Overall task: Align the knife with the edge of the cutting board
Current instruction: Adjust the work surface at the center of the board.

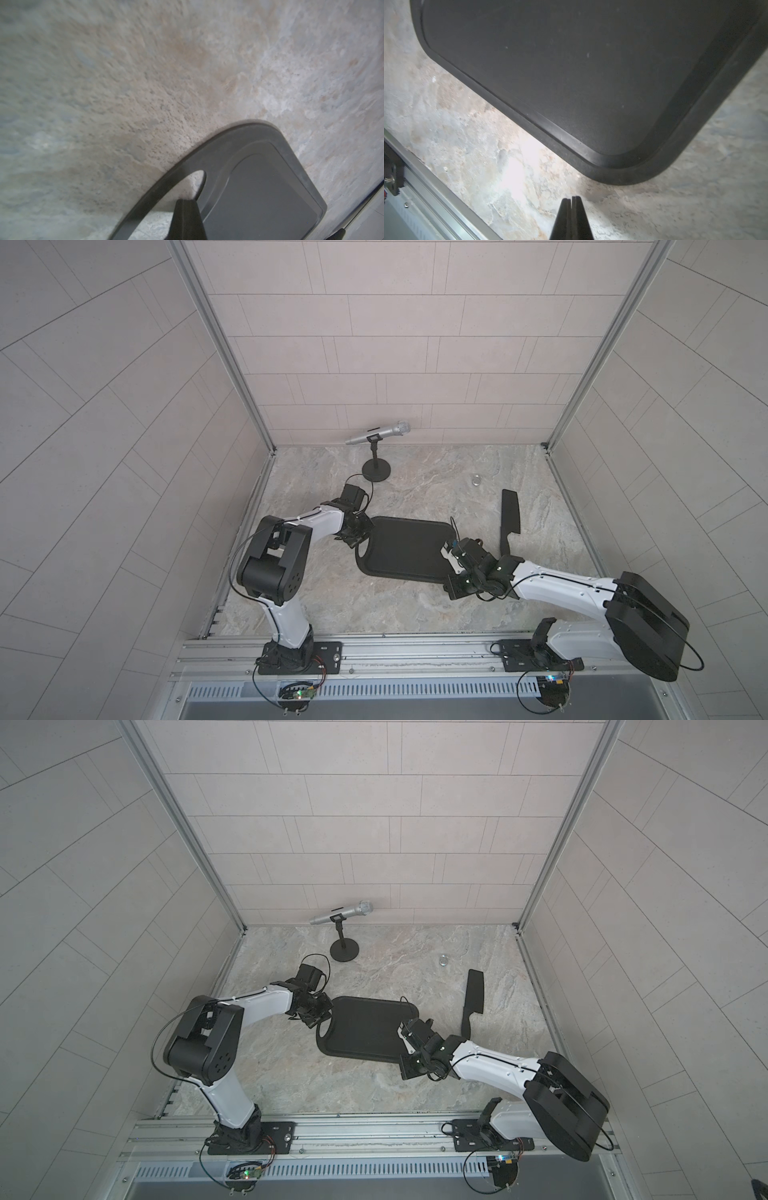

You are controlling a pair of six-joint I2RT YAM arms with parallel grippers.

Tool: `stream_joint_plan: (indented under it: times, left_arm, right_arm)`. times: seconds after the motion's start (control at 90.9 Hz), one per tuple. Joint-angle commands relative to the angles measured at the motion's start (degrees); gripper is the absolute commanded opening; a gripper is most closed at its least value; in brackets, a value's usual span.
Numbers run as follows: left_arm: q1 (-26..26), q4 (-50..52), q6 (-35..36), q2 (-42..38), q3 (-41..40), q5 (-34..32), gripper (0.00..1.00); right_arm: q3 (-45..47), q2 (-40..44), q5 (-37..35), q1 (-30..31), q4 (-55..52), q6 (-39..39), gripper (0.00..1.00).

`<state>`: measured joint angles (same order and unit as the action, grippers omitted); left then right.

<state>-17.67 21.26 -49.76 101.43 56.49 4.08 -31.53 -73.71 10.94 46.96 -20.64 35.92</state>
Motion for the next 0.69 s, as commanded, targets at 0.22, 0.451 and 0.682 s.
stream_joint_plan:
  times: [0.22,0.451,0.682]
  left_arm:
    - [-0.7,5.2,-0.3,1.0,-3.4,0.9,0.00]
    - [-0.6,4.4,-0.3,1.3,-4.3,1.3,0.00]
    - [-0.6,4.0,-0.5,1.5,-4.5,1.7,0.00]
  right_arm:
    - [0.6,-3.0,-4.6,0.6,0.7,1.7,0.00]
    - [-0.8,-7.1,-7.3,0.4,0.5,2.2,0.00]
    - [-1.3,-7.4,-9.1,-0.4,-0.4,2.5,0.00]
